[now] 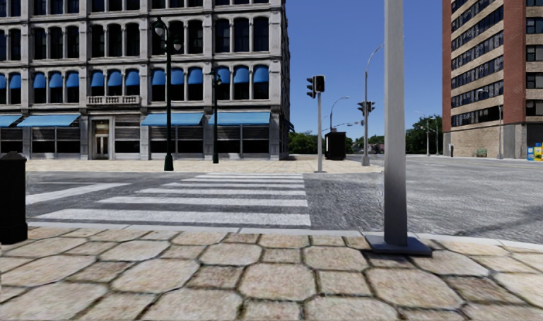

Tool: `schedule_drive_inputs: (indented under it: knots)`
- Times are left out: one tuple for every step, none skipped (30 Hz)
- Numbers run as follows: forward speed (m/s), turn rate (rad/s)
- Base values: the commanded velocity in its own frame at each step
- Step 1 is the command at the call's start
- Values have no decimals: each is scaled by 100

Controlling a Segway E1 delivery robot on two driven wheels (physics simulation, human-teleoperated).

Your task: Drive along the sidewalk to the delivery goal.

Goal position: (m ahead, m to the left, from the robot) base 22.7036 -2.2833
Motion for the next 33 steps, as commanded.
schedule_drive_inputs:
  knots:
    - [200, 0]
    - [200, 0]
    - [200, 0]
    - [200, 0]
    - [200, 0]
    - [200, 0]
    - [200, 0]
    - [200, 0]
    - [200, 0]
    - [200, 0]
    - [200, 0]
    - [200, 0]
    - [200, 0]
    - [200, 0]
    - [200, 0]
    - [200, 0]
    - [200, 0]
    - [200, 0]
    - [200, 0]
    - [200, 0]
    - [200, 0]
    - [200, 0]
    - [200, 0]
    - [200, 0]
    - [200, 0]
    - [200, 0]
    - [200, 0]
    - [200, 0]
    - [200, 0]
    - [200, 0]
    - [200, 0]
    - [200, 0]
    - [200, 0]
